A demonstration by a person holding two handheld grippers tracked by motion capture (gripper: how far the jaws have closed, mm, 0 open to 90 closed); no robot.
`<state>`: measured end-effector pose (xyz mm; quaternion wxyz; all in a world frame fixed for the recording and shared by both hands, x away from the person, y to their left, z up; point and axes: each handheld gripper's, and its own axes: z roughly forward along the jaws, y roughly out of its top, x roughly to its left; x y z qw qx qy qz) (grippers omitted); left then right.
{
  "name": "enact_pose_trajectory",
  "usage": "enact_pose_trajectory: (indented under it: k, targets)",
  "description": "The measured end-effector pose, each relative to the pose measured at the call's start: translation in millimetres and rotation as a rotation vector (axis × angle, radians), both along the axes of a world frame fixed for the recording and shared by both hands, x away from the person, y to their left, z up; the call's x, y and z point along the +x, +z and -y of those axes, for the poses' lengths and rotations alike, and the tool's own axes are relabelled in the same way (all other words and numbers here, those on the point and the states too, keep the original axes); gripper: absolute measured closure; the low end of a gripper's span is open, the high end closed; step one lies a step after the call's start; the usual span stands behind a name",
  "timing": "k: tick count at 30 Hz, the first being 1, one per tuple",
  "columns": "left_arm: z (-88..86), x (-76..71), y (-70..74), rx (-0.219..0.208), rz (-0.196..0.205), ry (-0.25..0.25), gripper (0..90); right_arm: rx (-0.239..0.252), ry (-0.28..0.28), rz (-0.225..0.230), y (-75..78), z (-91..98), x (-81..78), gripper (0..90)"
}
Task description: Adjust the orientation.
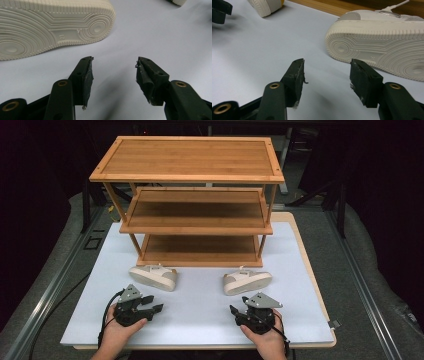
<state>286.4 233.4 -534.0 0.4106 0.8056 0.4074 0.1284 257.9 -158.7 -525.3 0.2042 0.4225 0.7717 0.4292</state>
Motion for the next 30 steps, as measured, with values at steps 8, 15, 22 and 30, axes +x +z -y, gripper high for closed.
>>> enact_pose_trajectory:
  k: [8, 15, 22, 30]
  targets:
    - [-1.6, -0.3, 0.8, -0.015, -0.02, -0.006, 46.1, -0.002, -0.009, -0.005, -0.4, -0.1, 1.3, 44.3]
    - [0.0, 2.4, 2.1, -0.044, -0.031, 0.008, 46.1, -0.001, -0.023, 0.001, 1.0, 4.2, 0.4, 44.1]
    - [-7.1, 4.3, 4.8, -0.051, -0.044, 0.041, 45.8, 0.015, -0.035, -0.004, 0.5, 5.9, 1.4, 44.6]
    - [-8.3, 9.1, 22.3, -0.066, -0.029, 0.062, 46.6, 0.011, -0.043, 0.003, 0.4, 4.9, 0.6, 44.8]
